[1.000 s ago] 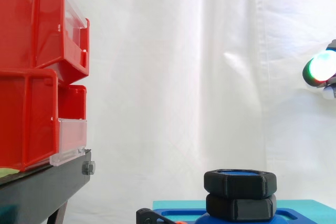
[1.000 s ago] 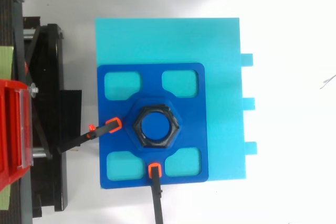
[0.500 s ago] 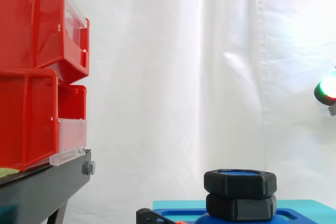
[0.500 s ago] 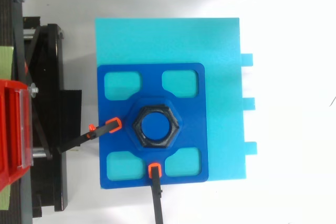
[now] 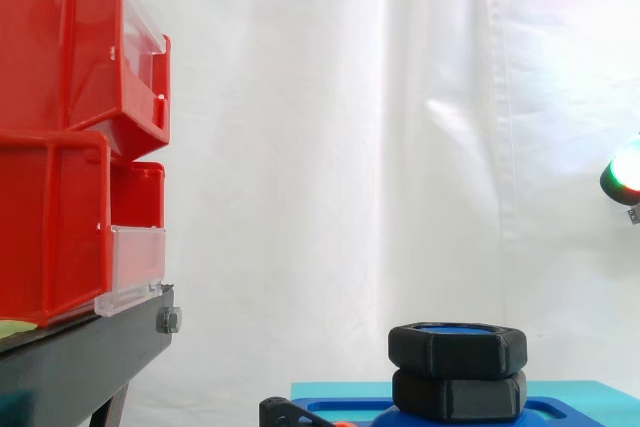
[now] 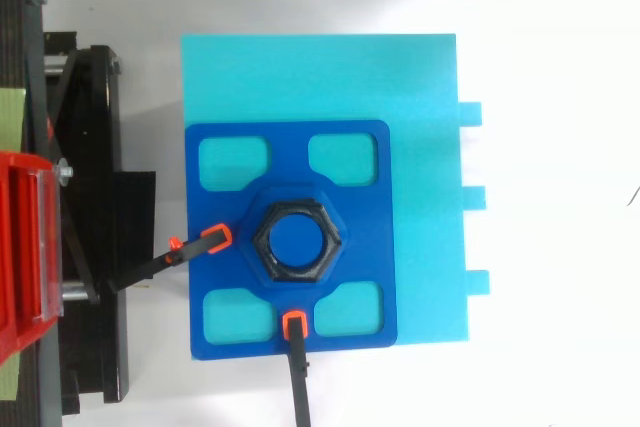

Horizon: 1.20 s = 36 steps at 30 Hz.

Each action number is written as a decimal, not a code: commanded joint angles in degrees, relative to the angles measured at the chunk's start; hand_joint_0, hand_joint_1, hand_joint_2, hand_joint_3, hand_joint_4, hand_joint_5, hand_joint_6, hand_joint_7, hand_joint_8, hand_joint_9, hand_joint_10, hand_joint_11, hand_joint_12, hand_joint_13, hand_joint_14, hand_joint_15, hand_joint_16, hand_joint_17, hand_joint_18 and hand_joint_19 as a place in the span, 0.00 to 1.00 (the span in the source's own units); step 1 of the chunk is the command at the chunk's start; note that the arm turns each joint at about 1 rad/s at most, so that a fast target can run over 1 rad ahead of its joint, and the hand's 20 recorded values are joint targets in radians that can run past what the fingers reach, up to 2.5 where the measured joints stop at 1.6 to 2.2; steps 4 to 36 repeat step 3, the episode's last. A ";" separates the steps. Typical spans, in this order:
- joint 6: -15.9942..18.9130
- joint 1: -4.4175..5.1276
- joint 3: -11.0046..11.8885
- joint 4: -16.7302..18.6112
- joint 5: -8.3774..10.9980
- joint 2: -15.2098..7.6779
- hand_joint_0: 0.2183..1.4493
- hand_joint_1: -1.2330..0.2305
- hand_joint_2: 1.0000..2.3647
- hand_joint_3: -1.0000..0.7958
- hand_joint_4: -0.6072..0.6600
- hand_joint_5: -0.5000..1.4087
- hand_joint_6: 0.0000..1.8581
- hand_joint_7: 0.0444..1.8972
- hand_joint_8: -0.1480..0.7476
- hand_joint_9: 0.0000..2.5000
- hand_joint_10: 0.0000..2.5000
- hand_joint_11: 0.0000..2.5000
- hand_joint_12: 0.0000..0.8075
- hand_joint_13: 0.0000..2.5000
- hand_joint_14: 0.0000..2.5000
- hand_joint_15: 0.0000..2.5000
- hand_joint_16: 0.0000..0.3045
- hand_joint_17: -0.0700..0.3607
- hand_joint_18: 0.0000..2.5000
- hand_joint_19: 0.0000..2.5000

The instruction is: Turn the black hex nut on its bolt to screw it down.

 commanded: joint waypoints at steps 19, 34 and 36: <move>0.00 0.01 -0.03 0.00 0.00 0.07 0.17 0.65 0.00 0.28 0.57 0.13 0.27 0.38 0.43 0.02 0.00 0.04 0.46 0.00 0.00 0.00 0.20 0.48 0.00 0.07; 0.00 0.01 -0.03 0.00 0.00 0.07 0.17 0.65 0.00 0.28 0.57 0.13 0.27 0.38 0.43 0.02 0.00 0.04 0.46 0.00 0.00 0.00 0.20 0.48 0.00 0.07; 0.00 0.01 -0.03 0.00 0.00 0.07 0.17 0.65 0.00 0.28 0.57 0.13 0.27 0.38 0.43 0.02 0.00 0.04 0.46 0.00 0.00 0.00 0.20 0.48 0.00 0.07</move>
